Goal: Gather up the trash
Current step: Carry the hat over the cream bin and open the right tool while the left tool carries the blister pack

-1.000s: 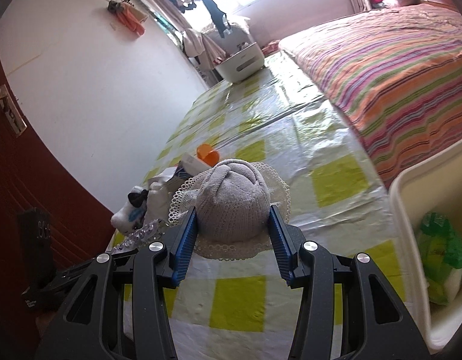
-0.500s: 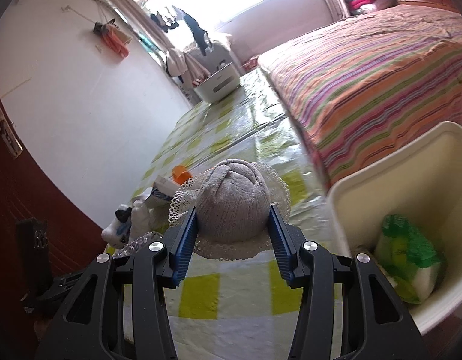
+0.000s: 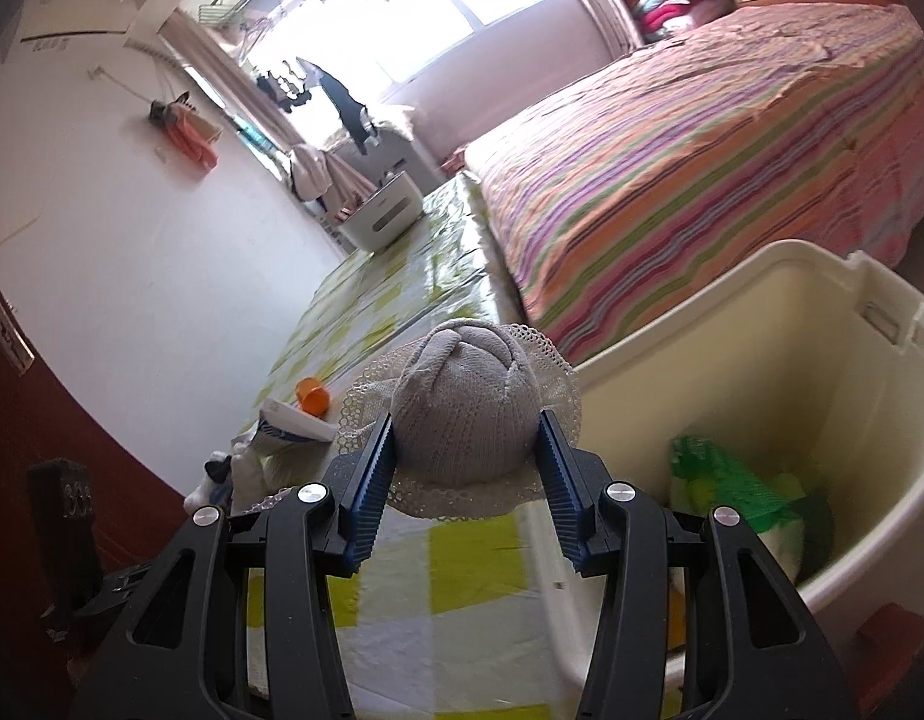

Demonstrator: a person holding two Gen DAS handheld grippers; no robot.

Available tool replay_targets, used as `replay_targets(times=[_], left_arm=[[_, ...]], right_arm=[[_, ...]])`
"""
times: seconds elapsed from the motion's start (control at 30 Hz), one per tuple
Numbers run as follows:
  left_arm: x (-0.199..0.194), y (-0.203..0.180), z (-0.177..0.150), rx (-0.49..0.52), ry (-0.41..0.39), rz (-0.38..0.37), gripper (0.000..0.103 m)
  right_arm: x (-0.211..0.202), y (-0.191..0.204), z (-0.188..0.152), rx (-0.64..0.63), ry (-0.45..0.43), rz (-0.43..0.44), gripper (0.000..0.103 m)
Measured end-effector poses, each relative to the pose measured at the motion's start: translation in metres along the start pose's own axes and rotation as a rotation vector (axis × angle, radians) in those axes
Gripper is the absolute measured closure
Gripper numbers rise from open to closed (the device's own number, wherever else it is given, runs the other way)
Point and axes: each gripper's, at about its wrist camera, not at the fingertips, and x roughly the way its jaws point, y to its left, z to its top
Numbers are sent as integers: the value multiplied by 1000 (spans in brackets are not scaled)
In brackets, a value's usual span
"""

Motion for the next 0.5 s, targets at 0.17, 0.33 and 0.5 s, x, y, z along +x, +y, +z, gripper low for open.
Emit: replay_targets(times=[0.17, 0.33, 0.5], left_arm=[[3, -22, 3, 33, 6, -18, 93], [7, -42, 5, 66, 14, -33, 93], [11, -61, 6, 98, 25, -48, 93]], right_arm=[[-12, -14, 0, 27, -29, -28, 57], [-24, -27, 1, 22, -69, -97, 57], [-34, -35, 2, 5, -110, -182, 56]])
